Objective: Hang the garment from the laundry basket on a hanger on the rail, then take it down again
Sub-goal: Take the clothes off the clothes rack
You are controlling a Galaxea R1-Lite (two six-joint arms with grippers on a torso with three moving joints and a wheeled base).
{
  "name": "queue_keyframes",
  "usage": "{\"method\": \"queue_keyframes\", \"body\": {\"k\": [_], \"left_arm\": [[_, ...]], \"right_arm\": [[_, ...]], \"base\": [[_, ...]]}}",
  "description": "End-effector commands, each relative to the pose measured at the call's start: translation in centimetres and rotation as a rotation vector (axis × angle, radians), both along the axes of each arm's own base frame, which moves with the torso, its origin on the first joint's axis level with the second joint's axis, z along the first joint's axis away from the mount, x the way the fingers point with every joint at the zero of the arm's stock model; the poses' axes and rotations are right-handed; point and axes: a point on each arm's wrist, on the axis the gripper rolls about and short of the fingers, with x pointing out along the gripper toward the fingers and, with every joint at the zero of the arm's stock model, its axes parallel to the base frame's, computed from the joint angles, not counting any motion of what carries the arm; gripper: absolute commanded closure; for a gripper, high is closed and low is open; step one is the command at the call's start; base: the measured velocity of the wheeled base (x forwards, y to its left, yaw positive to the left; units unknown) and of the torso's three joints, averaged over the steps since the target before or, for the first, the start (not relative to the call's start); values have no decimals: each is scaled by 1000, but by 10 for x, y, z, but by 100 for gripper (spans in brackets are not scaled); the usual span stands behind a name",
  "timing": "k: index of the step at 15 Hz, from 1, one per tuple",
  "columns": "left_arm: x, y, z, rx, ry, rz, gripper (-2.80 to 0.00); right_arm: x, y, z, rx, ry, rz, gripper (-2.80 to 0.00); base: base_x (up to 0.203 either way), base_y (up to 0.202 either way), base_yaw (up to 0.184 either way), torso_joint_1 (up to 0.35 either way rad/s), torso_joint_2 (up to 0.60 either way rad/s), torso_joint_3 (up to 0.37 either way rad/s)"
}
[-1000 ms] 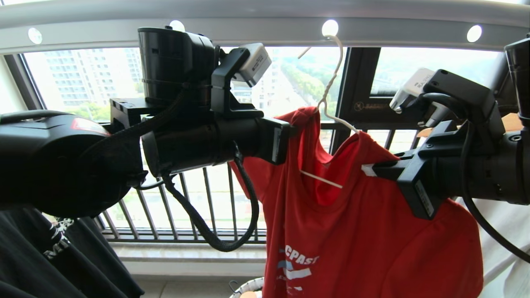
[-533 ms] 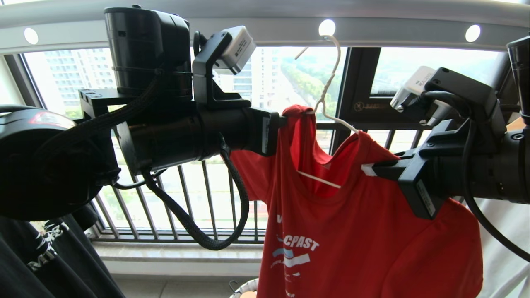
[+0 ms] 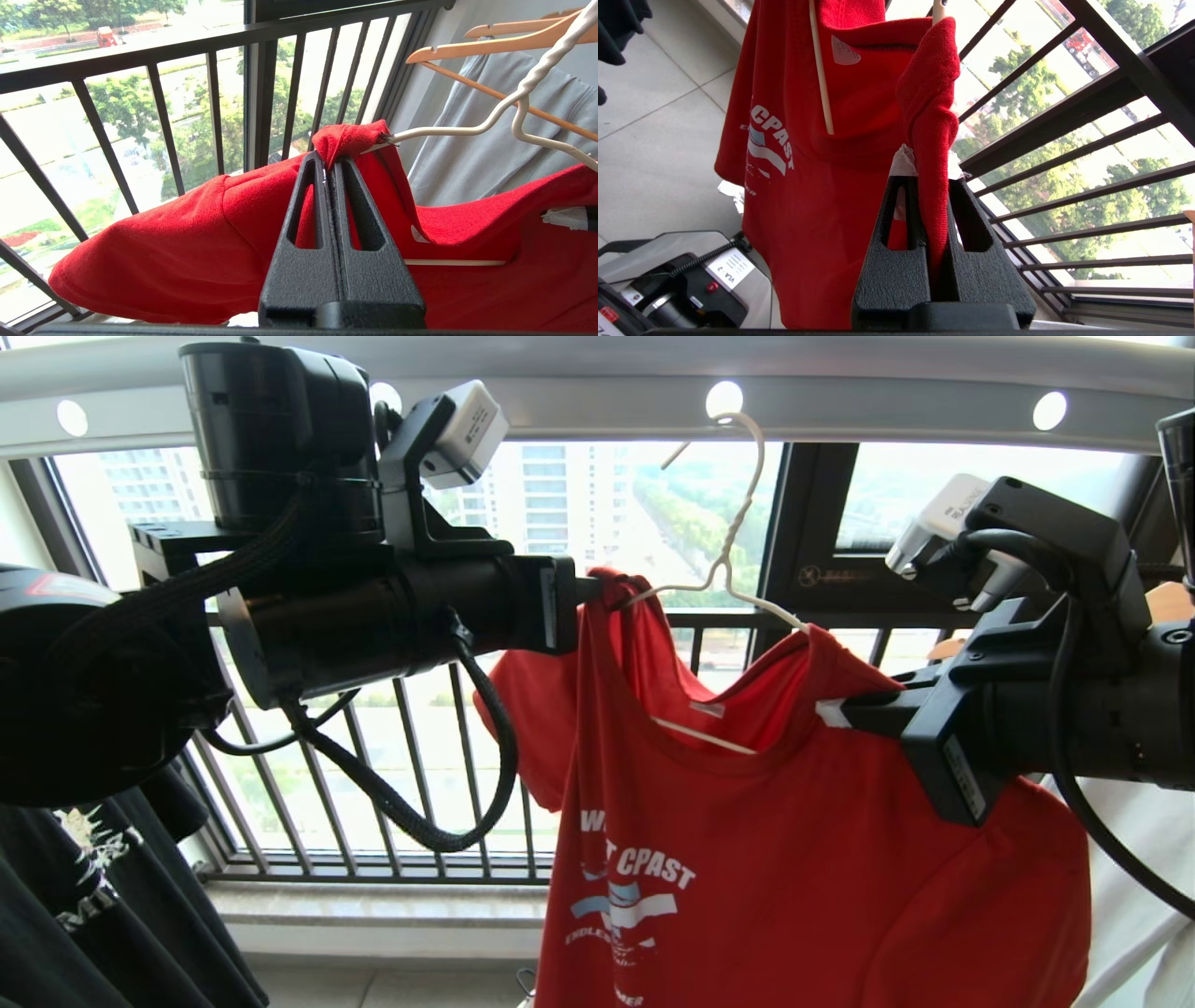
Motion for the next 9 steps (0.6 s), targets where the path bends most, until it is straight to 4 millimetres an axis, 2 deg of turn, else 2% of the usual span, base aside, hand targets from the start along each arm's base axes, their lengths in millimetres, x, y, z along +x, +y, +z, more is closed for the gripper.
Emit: {"method": "queue_keyframes", "body": {"k": [1, 9], "left_arm": [[3, 5, -1, -3, 4, 17, 0], [3, 3, -7, 10, 25, 5, 0]], "right_arm": [[0, 0, 0, -2, -1, 0, 0], [1, 1, -1, -5, 2, 1, 0]], "base": [[0, 0, 0, 0, 0, 0], [0, 0, 0, 0, 0, 0]]}}
